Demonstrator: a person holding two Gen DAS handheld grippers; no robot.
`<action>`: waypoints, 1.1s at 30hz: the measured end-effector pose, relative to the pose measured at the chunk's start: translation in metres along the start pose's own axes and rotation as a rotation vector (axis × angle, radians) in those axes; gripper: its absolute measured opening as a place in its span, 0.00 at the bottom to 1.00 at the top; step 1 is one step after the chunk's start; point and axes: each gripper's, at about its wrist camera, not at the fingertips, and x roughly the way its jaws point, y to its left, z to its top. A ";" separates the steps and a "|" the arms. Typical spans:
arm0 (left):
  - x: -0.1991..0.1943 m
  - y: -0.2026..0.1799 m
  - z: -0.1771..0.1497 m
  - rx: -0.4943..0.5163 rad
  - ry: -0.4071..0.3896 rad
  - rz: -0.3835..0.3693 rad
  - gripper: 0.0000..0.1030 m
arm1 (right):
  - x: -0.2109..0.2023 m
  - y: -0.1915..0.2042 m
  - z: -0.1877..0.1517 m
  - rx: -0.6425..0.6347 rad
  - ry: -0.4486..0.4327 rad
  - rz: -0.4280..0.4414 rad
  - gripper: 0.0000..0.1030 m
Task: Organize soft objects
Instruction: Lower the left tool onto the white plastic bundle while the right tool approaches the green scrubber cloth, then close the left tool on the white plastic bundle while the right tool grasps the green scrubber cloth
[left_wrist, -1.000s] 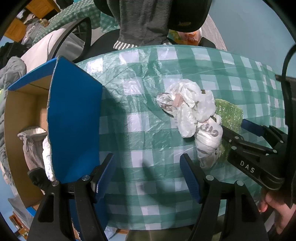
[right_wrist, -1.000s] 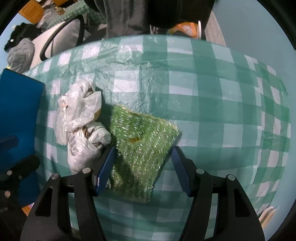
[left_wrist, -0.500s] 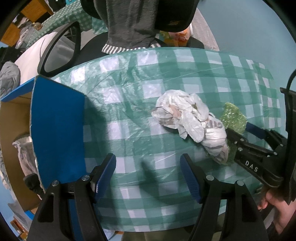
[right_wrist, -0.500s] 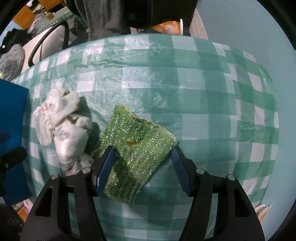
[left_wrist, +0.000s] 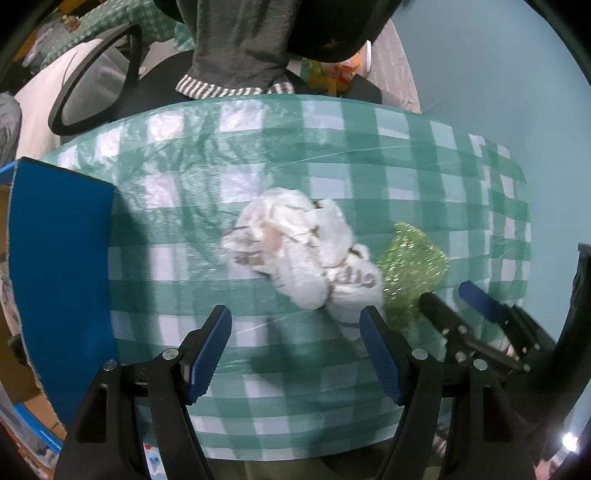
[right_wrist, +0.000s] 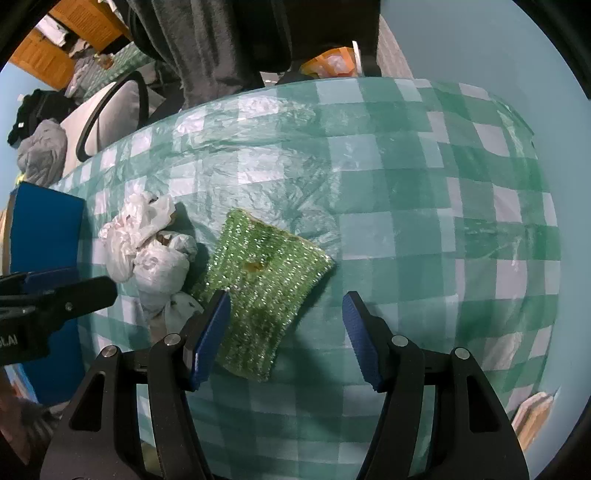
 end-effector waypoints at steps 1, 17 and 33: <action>0.001 -0.002 0.001 -0.006 0.002 -0.003 0.74 | 0.001 0.000 0.003 0.000 0.001 0.002 0.62; 0.034 -0.019 0.018 -0.066 0.048 0.001 0.84 | 0.002 -0.004 0.001 -0.023 0.026 0.006 0.62; 0.029 -0.006 0.016 -0.059 0.036 0.001 0.51 | 0.010 0.013 0.008 -0.024 0.038 0.035 0.62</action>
